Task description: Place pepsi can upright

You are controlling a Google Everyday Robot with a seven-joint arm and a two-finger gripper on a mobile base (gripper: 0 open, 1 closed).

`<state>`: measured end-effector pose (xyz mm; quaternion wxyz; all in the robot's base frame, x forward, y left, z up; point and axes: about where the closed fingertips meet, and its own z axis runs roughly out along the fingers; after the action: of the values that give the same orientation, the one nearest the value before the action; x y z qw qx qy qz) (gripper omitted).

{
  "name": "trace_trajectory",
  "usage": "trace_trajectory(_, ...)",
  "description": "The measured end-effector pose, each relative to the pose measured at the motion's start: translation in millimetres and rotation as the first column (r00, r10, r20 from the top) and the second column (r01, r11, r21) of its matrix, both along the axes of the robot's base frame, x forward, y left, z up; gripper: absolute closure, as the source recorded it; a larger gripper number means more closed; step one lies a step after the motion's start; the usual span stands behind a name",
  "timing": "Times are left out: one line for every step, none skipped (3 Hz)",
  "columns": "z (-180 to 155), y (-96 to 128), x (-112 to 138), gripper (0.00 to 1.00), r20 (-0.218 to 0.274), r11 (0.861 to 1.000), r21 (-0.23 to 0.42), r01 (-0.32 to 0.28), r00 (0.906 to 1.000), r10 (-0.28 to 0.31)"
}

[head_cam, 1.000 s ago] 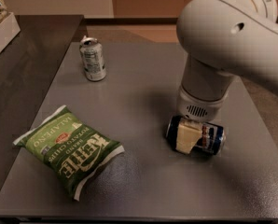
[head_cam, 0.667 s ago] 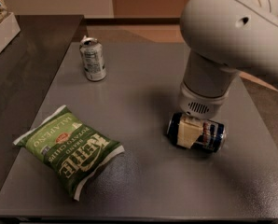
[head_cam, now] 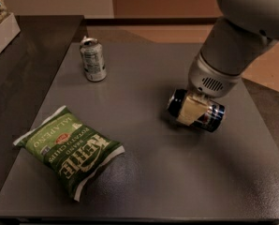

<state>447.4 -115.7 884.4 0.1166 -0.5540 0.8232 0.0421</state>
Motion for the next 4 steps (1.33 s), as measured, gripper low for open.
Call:
trace_trajectory(11.0,1.9,10.9,1.0,0.067,0.987,0.16,-0.001,0.9977,-0.01)
trace_trajectory(18.6,3.1,19.6,1.0,0.136,0.94,0.341,-0.005,0.9897,-0.044)
trace_trajectory(28.8,4.1,28.0,1.0,0.185,0.864,0.503,-0.023,0.9794,-0.081)
trace_trajectory(37.5,7.3,32.0,1.0,0.199,0.764,0.644,-0.045,0.9738,-0.11)
